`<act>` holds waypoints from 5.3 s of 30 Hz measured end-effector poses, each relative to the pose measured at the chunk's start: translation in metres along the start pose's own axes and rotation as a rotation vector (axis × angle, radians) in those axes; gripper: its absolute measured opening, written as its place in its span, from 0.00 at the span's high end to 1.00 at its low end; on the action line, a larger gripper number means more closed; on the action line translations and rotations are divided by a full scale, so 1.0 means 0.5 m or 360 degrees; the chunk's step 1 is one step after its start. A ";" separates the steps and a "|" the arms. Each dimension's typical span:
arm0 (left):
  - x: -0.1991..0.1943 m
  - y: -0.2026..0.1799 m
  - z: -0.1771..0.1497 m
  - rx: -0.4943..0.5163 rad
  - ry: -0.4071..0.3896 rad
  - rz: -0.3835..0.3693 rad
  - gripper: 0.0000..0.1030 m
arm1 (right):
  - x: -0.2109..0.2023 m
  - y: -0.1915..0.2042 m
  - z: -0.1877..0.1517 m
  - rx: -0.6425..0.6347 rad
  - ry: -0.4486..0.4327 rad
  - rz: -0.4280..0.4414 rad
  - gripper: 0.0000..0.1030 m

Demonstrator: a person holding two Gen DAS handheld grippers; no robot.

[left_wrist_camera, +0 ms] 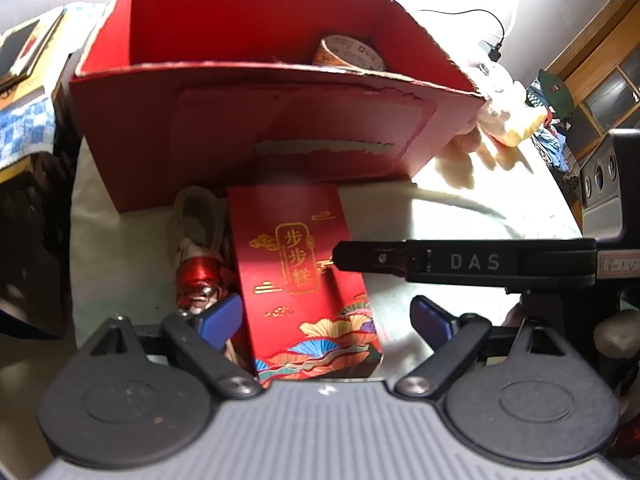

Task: Organize objects
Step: 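Close the right gripper on the red gift box and lift it, then carry the gift box with the right gripper over into the red box, then lower the gift box upright beside the tape roll with the right gripper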

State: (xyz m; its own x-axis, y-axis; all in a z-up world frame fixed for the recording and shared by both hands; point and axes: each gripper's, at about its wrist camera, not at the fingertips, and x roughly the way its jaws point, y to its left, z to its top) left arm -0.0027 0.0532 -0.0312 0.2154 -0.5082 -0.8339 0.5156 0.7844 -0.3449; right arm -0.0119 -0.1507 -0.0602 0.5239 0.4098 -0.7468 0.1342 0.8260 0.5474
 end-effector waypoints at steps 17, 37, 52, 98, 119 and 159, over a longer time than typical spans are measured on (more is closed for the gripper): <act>0.051 -0.048 0.009 0.0115 0.0046 -0.0062 0.04 | -0.029 -0.041 0.006 0.0024 0.0030 -0.0003 0.69; 0.072 -0.142 0.055 0.0394 0.0194 -0.0163 0.06 | -0.118 -0.061 -0.002 0.0162 -0.0019 -0.0060 0.59; -0.099 -0.282 0.132 0.0845 -0.0246 -0.0435 0.06 | -0.345 -0.003 0.026 -0.0058 -0.0500 -0.0222 0.59; 0.054 0.000 0.328 0.0061 -0.0082 0.0280 0.07 | 0.034 0.055 0.332 -0.0198 -0.0003 0.0224 0.65; 0.160 0.026 0.367 0.0045 0.0137 0.0366 0.11 | 0.103 0.012 0.348 -0.0103 0.0113 0.0045 0.70; 0.186 0.004 0.357 0.0181 0.0095 0.0462 0.10 | 0.111 0.020 0.344 -0.0124 0.0019 -0.0078 0.71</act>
State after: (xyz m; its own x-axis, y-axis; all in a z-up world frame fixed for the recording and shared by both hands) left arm 0.1667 -0.0559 -0.0324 0.3196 -0.2446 -0.9155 0.5298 0.8471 -0.0414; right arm 0.1633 -0.1865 -0.0310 0.5080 0.3726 -0.7766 0.0935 0.8724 0.4797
